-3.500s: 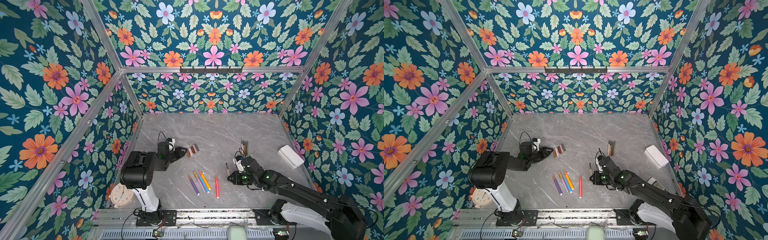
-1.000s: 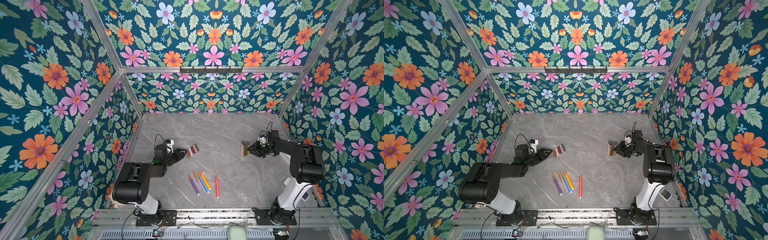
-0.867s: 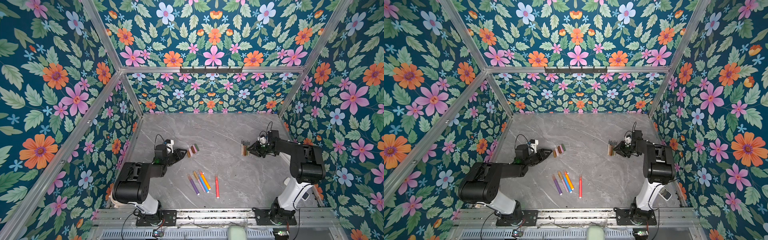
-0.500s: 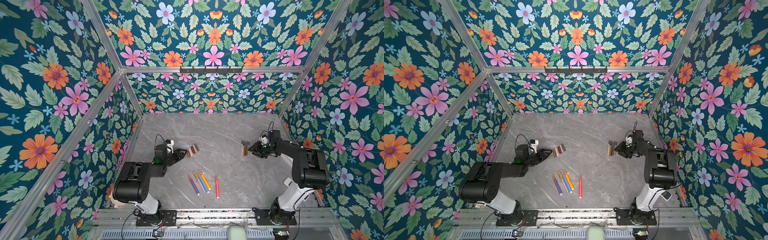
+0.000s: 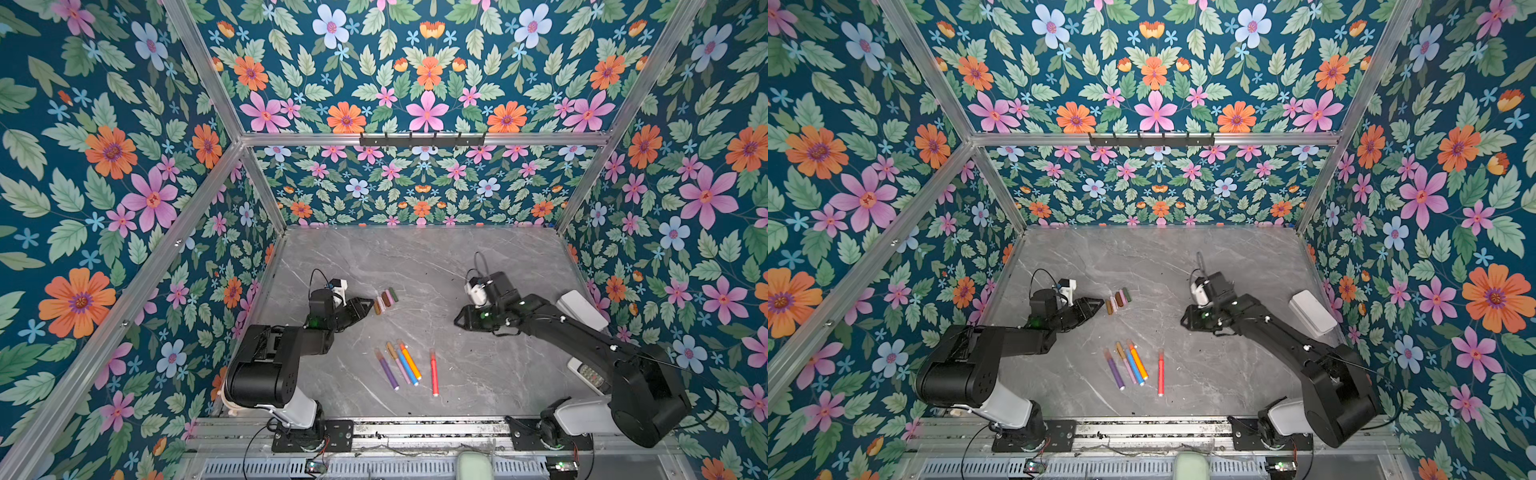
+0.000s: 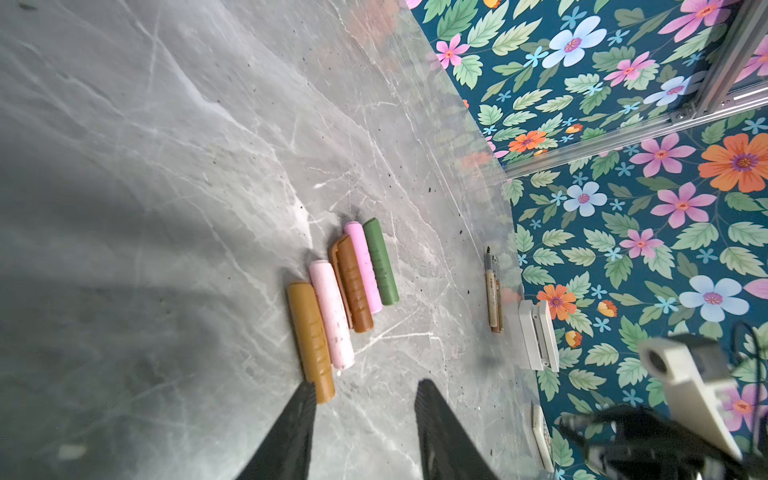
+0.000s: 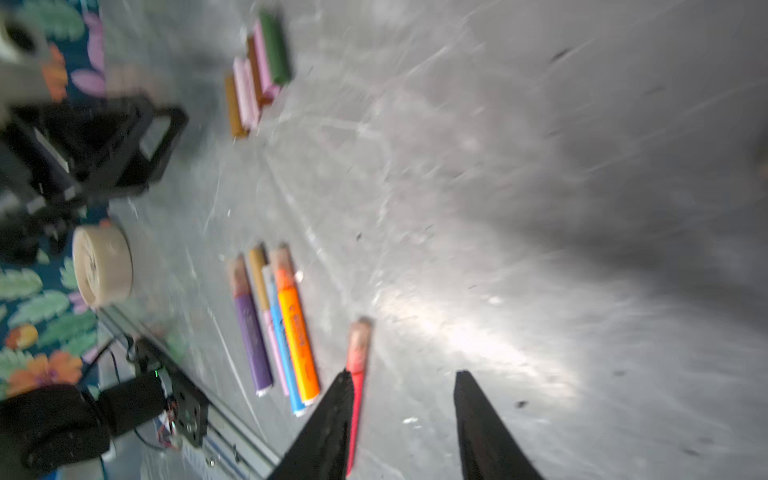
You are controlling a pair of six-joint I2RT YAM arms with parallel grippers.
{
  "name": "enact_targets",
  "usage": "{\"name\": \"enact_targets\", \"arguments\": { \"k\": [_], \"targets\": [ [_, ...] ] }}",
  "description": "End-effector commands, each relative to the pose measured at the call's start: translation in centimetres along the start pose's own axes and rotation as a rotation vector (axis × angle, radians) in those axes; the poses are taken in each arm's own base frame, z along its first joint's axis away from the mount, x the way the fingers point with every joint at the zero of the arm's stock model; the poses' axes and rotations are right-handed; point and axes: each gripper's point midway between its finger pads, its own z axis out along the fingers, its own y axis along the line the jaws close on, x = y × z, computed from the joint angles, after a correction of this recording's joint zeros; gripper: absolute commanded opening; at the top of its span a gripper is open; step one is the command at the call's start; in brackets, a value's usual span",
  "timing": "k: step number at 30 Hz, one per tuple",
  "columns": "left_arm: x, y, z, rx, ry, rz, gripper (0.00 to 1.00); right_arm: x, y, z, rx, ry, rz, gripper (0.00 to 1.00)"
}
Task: Open the pen caps
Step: 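Move the right gripper back over the marker row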
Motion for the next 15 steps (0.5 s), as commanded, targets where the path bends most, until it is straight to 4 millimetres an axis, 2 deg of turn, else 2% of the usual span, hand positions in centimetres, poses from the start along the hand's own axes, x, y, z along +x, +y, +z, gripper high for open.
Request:
{"name": "enact_targets", "arguments": {
  "k": [1, 6, 7, 11, 15],
  "targets": [
    [-0.7, -0.4, -0.2, 0.009, -0.027, 0.037, 0.44, 1.9, 2.5, 2.0, 0.092, 0.013, -0.045, 0.42],
    [-0.6, -0.3, -0.2, -0.002, -0.026, 0.041, 0.44, 5.7, 9.0, 5.4, 0.156, 0.094, -0.26, 0.39],
    [-0.6, -0.3, -0.2, -0.002, -0.026, 0.041, 0.43, 6.5, 9.3, 6.7, 0.185, 0.127, -0.289, 0.38],
    [-0.6, -0.4, -0.2, 0.005, -0.023, 0.038, 0.43, 8.2, 11.4, 8.7, 0.215, 0.179, -0.361, 0.27],
    [-0.6, -0.6, -0.3, 0.009, -0.023, 0.041, 0.43, 9.5, 12.1, 10.0, 0.221, 0.211, -0.373, 0.25]
  ]
}}
